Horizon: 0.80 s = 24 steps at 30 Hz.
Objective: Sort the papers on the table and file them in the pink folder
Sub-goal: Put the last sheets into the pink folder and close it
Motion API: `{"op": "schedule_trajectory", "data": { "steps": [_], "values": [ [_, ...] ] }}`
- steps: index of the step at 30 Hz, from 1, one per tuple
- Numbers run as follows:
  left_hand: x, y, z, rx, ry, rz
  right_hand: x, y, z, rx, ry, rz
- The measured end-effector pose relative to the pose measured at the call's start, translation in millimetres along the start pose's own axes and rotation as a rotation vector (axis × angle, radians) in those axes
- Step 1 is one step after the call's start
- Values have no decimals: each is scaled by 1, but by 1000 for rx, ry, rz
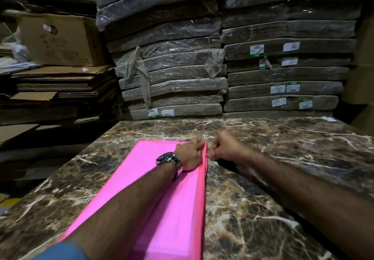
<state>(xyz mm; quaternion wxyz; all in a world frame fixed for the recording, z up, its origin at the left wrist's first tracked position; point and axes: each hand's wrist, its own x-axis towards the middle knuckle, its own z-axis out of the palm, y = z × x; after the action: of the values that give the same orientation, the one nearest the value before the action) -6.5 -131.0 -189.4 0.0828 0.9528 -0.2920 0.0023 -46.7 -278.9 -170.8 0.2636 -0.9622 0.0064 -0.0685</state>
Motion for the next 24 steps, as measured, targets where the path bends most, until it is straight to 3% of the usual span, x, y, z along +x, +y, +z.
{"op": "schedule_trajectory", "data": {
  "steps": [8, 12, 19, 24],
  "values": [
    [-8, 4, 2, -23, 43, -58, -120, -23, -3, 156, -204, -108],
    [-23, 19, -3, 7, 175, -137, -138, -24, 8, 223, -106, -96],
    [-103, 31, -5, -44, -22, 32, -150, -25, 12, 206, 32, -142],
    [-136, 35, -1, 24, -72, 40, -156, -28, 19, 206, 79, -138]
  ]
}}
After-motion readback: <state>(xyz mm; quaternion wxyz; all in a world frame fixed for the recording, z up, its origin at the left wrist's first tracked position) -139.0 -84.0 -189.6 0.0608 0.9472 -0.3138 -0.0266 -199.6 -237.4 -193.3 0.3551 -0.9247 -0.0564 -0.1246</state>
